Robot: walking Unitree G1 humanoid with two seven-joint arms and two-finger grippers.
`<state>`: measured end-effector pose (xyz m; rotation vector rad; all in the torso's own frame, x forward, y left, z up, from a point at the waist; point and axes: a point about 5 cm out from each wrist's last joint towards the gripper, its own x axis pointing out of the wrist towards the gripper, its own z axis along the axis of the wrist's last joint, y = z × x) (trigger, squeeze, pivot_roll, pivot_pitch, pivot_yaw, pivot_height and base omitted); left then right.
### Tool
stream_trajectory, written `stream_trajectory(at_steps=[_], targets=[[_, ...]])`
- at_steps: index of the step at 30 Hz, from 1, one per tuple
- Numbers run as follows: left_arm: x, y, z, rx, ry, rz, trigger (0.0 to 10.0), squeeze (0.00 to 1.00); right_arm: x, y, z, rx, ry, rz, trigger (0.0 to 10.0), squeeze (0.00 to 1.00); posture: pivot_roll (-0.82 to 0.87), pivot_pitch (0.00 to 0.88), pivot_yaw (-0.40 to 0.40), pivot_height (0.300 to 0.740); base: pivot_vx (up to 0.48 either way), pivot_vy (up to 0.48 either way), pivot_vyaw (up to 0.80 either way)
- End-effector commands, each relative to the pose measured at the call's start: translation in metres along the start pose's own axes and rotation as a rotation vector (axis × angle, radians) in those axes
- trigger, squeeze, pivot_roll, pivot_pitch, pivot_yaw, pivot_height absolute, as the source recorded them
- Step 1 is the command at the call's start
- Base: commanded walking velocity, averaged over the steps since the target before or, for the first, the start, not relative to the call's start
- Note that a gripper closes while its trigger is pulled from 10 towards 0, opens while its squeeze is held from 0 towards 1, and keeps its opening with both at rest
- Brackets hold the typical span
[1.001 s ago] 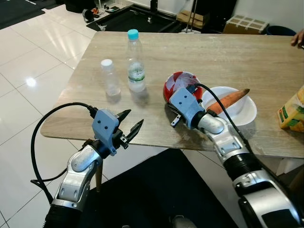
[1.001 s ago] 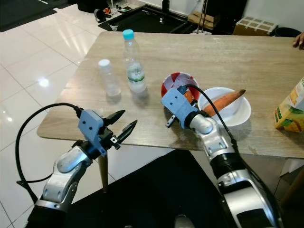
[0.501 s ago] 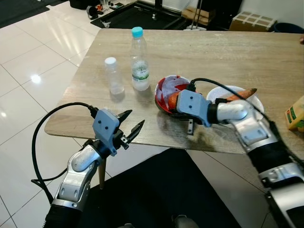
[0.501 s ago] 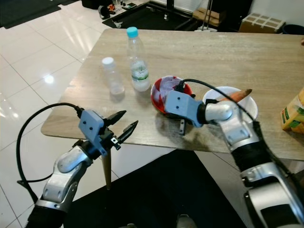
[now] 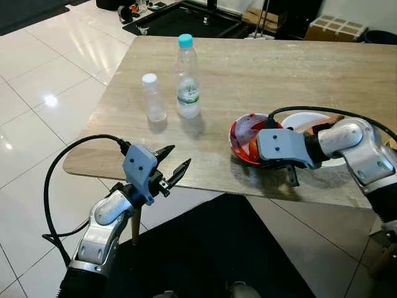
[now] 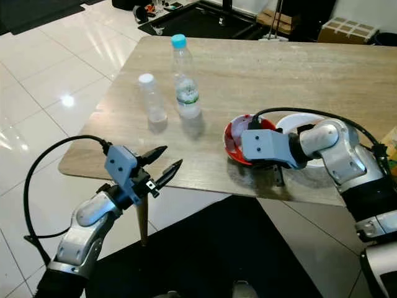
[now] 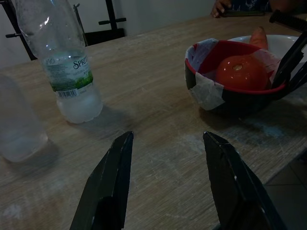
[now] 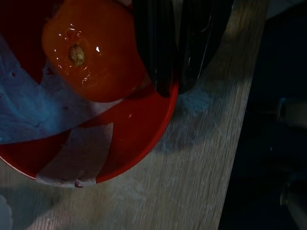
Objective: Restocking fridge
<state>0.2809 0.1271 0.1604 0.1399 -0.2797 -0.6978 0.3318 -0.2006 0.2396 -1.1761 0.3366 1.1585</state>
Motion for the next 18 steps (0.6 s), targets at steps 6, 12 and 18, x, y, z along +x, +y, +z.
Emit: stream_trajectory(at_steps=[6, 12, 18], targets=[[-0.002, -0.002, -0.002, -0.012, 0.011, -0.011, 10.0, 0.0, -0.008, 0.006, -0.002, 0.034, 0.027, 0.06, 1.8, 0.37, -0.15, 0.168, 0.063, 0.74, 0.0, 0.0, 0.0], [-0.002, -0.002, -0.002, -0.014, 0.01, -0.013, 10.0, 0.0, -0.016, 0.004, 0.007, 0.025, 0.004, 0.065, 10.0, 0.82, -0.15, 0.164, 0.064, 0.74, 0.0, 0.0, 0.0], [-0.002, -0.002, -0.002, -0.015, 0.007, -0.015, 10.0, 0.0, -0.021, 0.001, 0.012, 0.0, -0.018, 0.047, 10.0, 0.88, -0.15, 0.165, 0.063, 0.74, 0.0, 0.0, 0.0]])
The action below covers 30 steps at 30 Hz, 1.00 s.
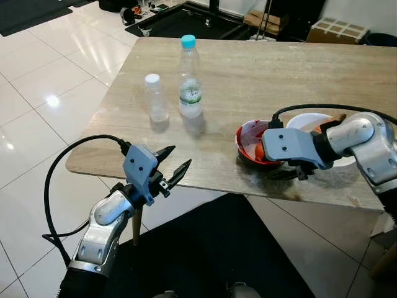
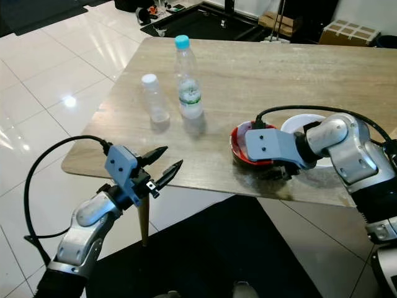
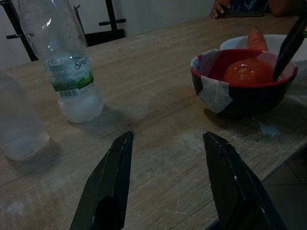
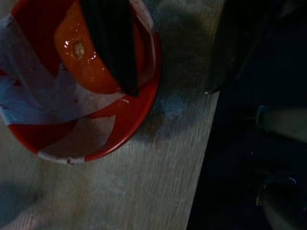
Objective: Restocking fridge
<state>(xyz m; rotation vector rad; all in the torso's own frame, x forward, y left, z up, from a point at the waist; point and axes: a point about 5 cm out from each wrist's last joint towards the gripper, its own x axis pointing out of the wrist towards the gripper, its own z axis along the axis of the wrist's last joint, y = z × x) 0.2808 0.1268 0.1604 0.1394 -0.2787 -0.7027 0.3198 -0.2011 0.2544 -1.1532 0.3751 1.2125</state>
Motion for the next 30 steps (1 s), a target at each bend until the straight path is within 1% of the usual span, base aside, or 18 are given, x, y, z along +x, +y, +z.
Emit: stream_trajectory(at_steps=[1, 2, 3, 4, 6, 7, 11, 13, 14, 15, 17, 18, 19, 21, 24, 25, 30], targets=[[-0.002, -0.002, -0.002, -0.014, 0.006, -0.01, 10.0, 0.0, -0.006, -0.002, 0.004, -0.016, -0.013, -0.017, 10.0, 0.82, -0.15, 0.164, 0.063, 0.74, 0.0, 0.0, 0.0], [-0.002, -0.002, -0.002, -0.014, 0.006, -0.01, 10.0, 0.0, -0.006, -0.002, 0.004, -0.016, -0.013, -0.017, 10.0, 0.82, -0.15, 0.164, 0.063, 0.74, 0.0, 0.0, 0.0], [-0.002, -0.002, -0.002, -0.014, 0.006, -0.011, 10.0, 0.0, -0.007, -0.002, 0.005, -0.017, -0.022, -0.02, 10.0, 0.8, -0.15, 0.161, 0.062, 0.74, 0.0, 0.0, 0.0], [-0.002, -0.002, -0.002, -0.013, 0.006, -0.011, 10.0, 0.0, -0.006, -0.001, 0.008, -0.003, -0.041, -0.014, 10.0, 0.14, -0.15, 0.157, 0.062, 0.74, 0.0, 0.0, 0.0], [-0.002, -0.002, -0.002, -0.013, 0.007, -0.011, 10.0, 0.0, -0.005, 0.0, 0.009, 0.001, -0.045, -0.011, 10.0, 0.14, -0.15, 0.157, 0.062, 0.74, 0.0, 0.0, 0.0], [-0.002, -0.002, -0.002, -0.013, 0.007, -0.011, 10.0, 0.0, -0.003, 0.002, 0.01, 0.008, -0.049, -0.007, 10.0, 0.0, -0.15, 0.157, 0.061, 0.74, 0.0, 0.0, 0.0], [-0.003, -0.003, -0.002, -0.014, 0.011, -0.011, 10.0, 0.0, 0.01, 0.01, 0.013, 0.02, -0.058, 0.012, 10.0, 0.0, -0.15, 0.15, 0.062, 0.74, 0.0, 0.0, 0.0], [-0.003, -0.003, -0.002, -0.015, 0.009, -0.011, 10.0, 0.0, 0.017, 0.011, 0.016, 0.017, -0.073, -0.002, 10.0, 0.0, -0.15, 0.149, 0.062, 0.74, 0.0, 0.0, 0.0], [-0.003, -0.003, -0.002, -0.015, 0.009, -0.011, 10.0, 0.0, 0.017, 0.011, 0.016, 0.017, -0.073, -0.002, 10.0, 0.0, -0.15, 0.149, 0.062, 0.74, 0.0, 0.0, 0.0], [-0.002, -0.004, -0.002, -0.017, 0.007, -0.014, 10.0, 0.0, 0.021, 0.011, 0.017, 0.016, -0.08, -0.008, 10.0, 0.0, -0.15, 0.146, 0.062, 0.74, 0.0, 0.0, 0.0], [-0.002, -0.004, -0.002, -0.023, 0.007, -0.02, 10.0, 0.0, 0.024, 0.012, 0.018, 0.015, -0.087, -0.01, 10.0, 0.0, -0.15, 0.144, 0.06, 0.74, 0.0, 0.0, 0.0], [-0.002, -0.008, -0.002, -0.042, 0.007, -0.045, 10.0, 0.0, 0.029, 0.013, 0.021, 0.013, -0.096, -0.01, 10.0, 0.0, -0.15, 0.142, 0.059, 0.74, 0.0, 0.0, 0.0], [-0.002, -0.008, -0.002, -0.042, 0.007, -0.045, 10.0, 0.0, 0.029, 0.013, 0.021, 0.013, -0.096, -0.01, 10.0, 0.0, -0.15, 0.142, 0.059, 0.74, 0.0, 0.0, 0.0], [0.0, -0.016, -0.002, -0.072, 0.013, -0.108, 10.0, 0.0, 0.038, 0.016, 0.026, 0.015, -0.112, -0.02, 10.0, 0.0, -0.15, 0.138, 0.059, 0.74, 0.0, 0.0, 0.0], [0.001, -0.02, -0.002, -0.064, 0.015, -0.137, 10.0, 0.0, 0.042, 0.014, 0.031, 0.003, -0.128, -0.055, 10.0, 0.0, -0.15, 0.138, 0.059, 0.74, 0.0, 0.0, 0.0], [0.002, -0.02, -0.002, -0.059, 0.014, -0.139, 10.0, 0.0, 0.043, 0.011, 0.033, -0.008, -0.136, -0.083, 10.0, 0.0, -0.15, 0.137, 0.062, 0.74, 0.0, 0.0, 0.0], [0.003, -0.02, -0.003, -0.05, 0.017, -0.146, 10.0, 0.0, 0.043, 0.005, 0.039, -0.033, -0.147, -0.116, 10.0, 0.0, -0.15, 0.138, 0.063, 0.74, 0.0, 0.0, 0.0]])
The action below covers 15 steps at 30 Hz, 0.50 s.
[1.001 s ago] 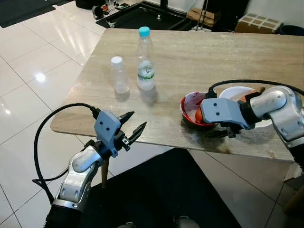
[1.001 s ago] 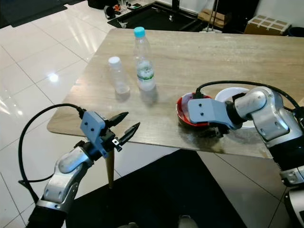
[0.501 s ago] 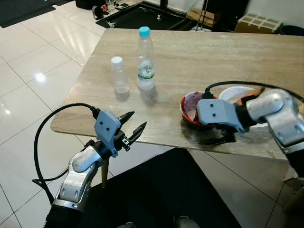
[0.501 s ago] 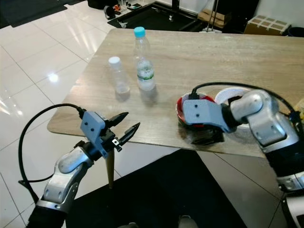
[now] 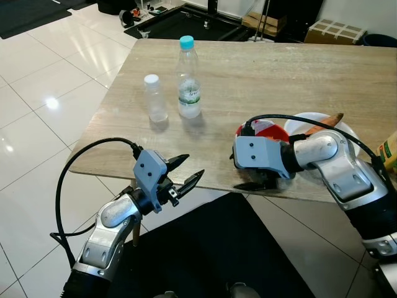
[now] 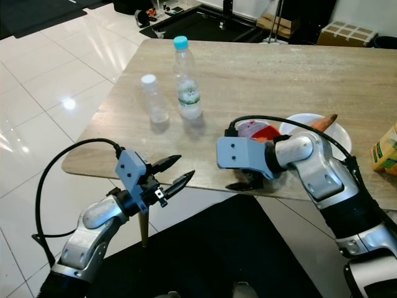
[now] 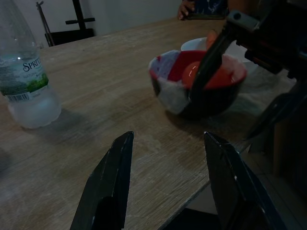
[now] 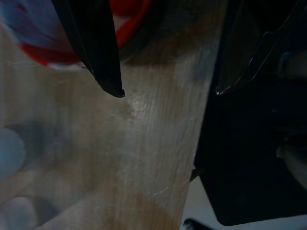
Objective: Restocking fridge
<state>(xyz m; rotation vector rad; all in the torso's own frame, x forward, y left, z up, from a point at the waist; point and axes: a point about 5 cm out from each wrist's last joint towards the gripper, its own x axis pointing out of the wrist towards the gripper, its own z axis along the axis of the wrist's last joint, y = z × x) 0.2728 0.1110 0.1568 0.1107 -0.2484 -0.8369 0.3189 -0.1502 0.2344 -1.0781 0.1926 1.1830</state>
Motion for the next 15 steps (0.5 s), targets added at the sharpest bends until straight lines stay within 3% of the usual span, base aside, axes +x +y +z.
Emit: stream_trajectory(at_steps=[1, 15], targets=[[-0.001, -0.002, -0.002, 0.002, 0.014, -0.02, 10.0, 0.0, 0.002, -0.002, 0.005, -0.028, -0.009, 0.001, 10.0, 0.0, -0.15, 0.138, 0.063, 0.74, 0.0, 0.0, 0.0], [-0.003, -0.001, -0.002, 0.01, 0.021, -0.012, 10.0, 0.0, -0.008, -0.021, 0.01, -0.062, 0.017, -0.025, 10.0, 0.0, -0.15, 0.141, 0.051, 0.74, 0.0, 0.0, 0.0]])
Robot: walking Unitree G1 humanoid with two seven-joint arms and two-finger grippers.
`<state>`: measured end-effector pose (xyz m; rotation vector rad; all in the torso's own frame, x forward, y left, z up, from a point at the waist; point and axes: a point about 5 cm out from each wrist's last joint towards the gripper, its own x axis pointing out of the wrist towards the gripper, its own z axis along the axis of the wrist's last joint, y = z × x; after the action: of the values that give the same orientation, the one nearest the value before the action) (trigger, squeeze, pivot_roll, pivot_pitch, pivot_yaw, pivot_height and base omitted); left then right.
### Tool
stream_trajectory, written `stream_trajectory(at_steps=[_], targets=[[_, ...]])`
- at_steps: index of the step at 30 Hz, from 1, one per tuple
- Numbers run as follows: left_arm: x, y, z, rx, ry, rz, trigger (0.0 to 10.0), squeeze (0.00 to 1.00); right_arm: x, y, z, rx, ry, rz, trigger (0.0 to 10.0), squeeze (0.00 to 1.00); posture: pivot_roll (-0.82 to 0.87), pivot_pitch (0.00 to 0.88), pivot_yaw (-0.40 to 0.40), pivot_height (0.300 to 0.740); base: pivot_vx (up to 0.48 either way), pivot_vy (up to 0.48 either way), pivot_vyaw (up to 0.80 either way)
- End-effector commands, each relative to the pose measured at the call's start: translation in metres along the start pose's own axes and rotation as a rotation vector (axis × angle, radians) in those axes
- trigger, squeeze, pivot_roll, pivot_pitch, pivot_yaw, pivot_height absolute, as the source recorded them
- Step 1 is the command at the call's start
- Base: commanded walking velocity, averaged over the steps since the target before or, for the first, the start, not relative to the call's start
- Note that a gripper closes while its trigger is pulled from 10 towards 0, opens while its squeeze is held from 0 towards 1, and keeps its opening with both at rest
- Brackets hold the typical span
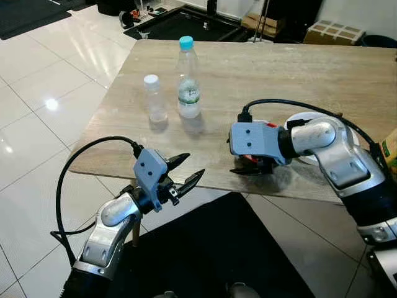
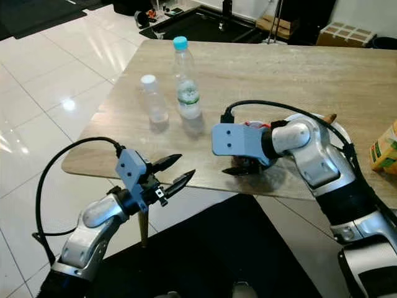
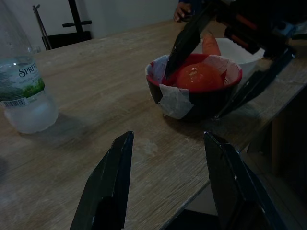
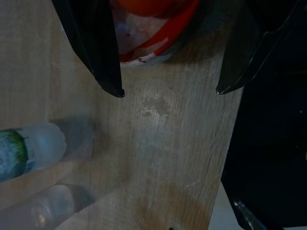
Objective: Restocking fridge
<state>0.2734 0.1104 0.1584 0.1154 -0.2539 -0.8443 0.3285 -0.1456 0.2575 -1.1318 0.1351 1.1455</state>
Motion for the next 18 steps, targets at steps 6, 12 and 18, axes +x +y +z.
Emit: stream_trajectory(at_steps=[6, 12, 18], targets=[[-0.006, -0.003, -0.004, 0.001, 0.032, -0.008, 10.0, 0.0, -0.007, 0.004, -0.015, 0.012, 0.085, 0.062, 10.0, 0.0, -0.15, 0.145, 0.05, 0.74, 0.0, 0.0, 0.0], [-0.007, -0.004, -0.006, -0.001, 0.04, -0.014, 10.0, 0.0, -0.009, 0.012, -0.027, 0.04, 0.126, 0.1, 10.0, 0.0, -0.15, 0.146, 0.056, 0.74, 0.0, 0.0, 0.0], [-0.006, -0.004, -0.006, -0.001, 0.045, -0.022, 10.0, 0.0, -0.005, 0.02, -0.036, 0.046, 0.169, 0.132, 10.0, 0.0, -0.15, 0.149, 0.06, 0.74, 0.0, 0.0, 0.0]])
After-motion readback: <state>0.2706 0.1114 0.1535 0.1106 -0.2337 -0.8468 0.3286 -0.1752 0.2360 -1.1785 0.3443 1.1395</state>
